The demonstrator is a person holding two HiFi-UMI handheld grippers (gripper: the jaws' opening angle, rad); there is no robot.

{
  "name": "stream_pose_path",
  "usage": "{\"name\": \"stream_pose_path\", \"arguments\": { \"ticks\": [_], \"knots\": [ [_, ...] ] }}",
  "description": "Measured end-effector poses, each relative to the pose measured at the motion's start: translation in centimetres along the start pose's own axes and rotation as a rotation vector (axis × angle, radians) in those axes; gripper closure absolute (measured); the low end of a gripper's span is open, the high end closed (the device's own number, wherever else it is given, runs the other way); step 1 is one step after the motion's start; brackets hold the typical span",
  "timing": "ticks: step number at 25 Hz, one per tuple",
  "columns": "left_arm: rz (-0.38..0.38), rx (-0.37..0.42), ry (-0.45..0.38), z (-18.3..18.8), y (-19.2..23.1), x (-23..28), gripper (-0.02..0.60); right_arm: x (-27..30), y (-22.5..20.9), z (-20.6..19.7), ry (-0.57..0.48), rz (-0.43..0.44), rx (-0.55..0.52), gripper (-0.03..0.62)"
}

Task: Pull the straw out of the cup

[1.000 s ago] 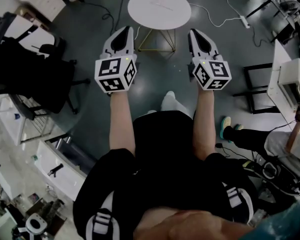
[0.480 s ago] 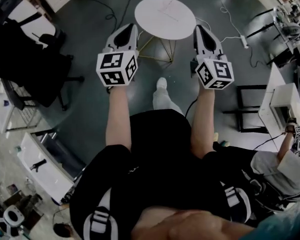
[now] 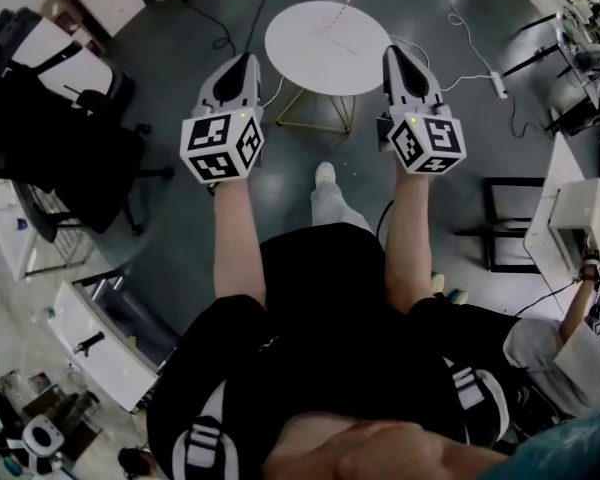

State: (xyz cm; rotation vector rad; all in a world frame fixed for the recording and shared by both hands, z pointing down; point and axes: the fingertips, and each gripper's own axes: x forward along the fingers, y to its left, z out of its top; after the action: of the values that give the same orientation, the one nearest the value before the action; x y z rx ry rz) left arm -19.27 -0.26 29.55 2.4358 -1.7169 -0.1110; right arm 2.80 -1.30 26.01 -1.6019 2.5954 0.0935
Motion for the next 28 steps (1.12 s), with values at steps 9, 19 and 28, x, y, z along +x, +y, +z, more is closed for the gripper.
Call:
{"name": "stream_pose_path", "arguments": {
  "ticks": [9,19,28],
  "knots": [
    [0.024,0.038,0.131,-5.8,1.0,5.3,0.572,3.2,-6.6,-7.9,0.079,-0.042,0.143,0.577],
    [0.023,0.027,0.194,-9.0,1.1,16.6,0.572,11.3,-13.8,-13.5,0.162,-0.024,0.196,0.577],
    [-0.008,0.038,0.277,-10.8,-1.0,27.5,0.572,18.1,-21.6,-15.0,0.228,-0.022,0.205,0.577]
  ]
}}
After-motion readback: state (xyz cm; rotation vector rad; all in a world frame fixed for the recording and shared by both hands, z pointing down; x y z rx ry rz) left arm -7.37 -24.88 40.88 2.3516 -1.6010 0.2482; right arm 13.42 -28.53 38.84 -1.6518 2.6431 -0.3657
